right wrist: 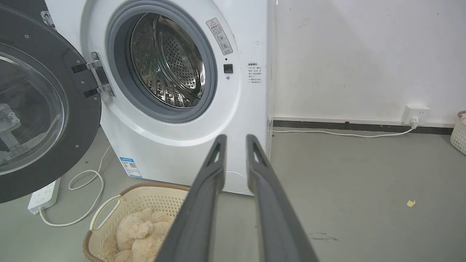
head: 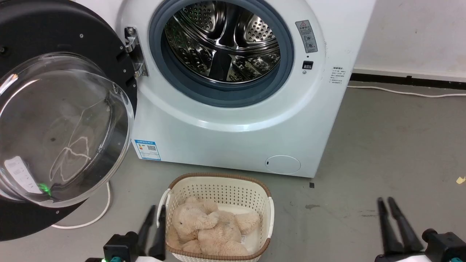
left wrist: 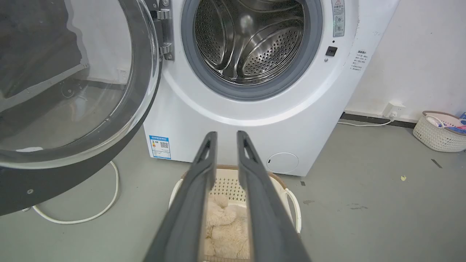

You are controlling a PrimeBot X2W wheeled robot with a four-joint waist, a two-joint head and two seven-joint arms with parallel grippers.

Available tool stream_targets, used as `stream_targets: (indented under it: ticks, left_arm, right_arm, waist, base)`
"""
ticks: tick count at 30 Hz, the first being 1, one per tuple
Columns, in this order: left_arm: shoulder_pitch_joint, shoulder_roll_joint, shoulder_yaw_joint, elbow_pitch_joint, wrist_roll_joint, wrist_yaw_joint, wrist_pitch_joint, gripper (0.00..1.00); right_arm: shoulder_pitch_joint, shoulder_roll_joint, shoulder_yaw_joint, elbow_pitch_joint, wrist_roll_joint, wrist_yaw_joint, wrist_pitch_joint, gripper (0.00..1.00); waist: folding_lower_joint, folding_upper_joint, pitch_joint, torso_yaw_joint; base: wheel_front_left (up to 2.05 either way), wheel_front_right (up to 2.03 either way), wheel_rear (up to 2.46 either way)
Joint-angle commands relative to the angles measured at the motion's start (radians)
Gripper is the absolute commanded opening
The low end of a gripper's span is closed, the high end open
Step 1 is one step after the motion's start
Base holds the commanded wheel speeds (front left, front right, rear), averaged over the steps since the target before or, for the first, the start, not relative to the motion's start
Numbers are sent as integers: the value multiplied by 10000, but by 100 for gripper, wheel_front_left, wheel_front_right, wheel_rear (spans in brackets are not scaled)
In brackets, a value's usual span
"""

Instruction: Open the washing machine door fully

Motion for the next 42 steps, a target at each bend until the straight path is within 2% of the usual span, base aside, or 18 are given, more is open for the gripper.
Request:
stream_targets:
  ticks: [1, 42]
  left_arm:
    - [0, -1, 5, -1, 1, -2, 2, 0]
    - [-126, -493, 912, -403, 1124, -507, 776, 0]
  right_arm:
    - [-1, 0, 1, 0, -1, 0, 2, 0]
    - [-373, 3, 168, -82, -459, 23, 695, 0]
  waist:
    - [0, 0, 0, 0]
    - [0, 0, 51, -177]
  base:
    - [0, 0, 0]
    - [0, 0, 0]
